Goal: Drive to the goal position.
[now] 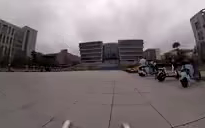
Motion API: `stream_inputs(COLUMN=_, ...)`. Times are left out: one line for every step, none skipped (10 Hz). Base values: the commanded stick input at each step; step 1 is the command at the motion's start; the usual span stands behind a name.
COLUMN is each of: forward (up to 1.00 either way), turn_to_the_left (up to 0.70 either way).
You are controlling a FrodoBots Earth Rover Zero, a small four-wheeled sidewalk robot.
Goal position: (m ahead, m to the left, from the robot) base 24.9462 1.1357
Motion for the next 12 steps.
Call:
stream_inputs(forward=1.00, turn_to_the_left=0.00)
stream_inputs(forward=1.00, turn_to_the_left=0.00)
stream_inputs(forward=1.00, turn_to_the_left=0.00)
stream_inputs(forward=1.00, turn_to_the_left=-0.04)
stream_inputs(forward=1.00, turn_to_the_left=-0.14)
stream_inputs(forward=1.00, turn_to_the_left=-0.29)
stream_inputs(forward=1.00, turn_to_the_left=-0.34)
stream_inputs(forward=1.00, turn_to_the_left=-0.21)
stream_inputs(forward=1.00, turn_to_the_left=0.00)
stream_inputs(forward=1.00, turn_to_the_left=0.00)
stream_inputs(forward=1.00, turn_to_the_left=0.00)
stream_inputs(forward=1.00, turn_to_the_left=-0.25)
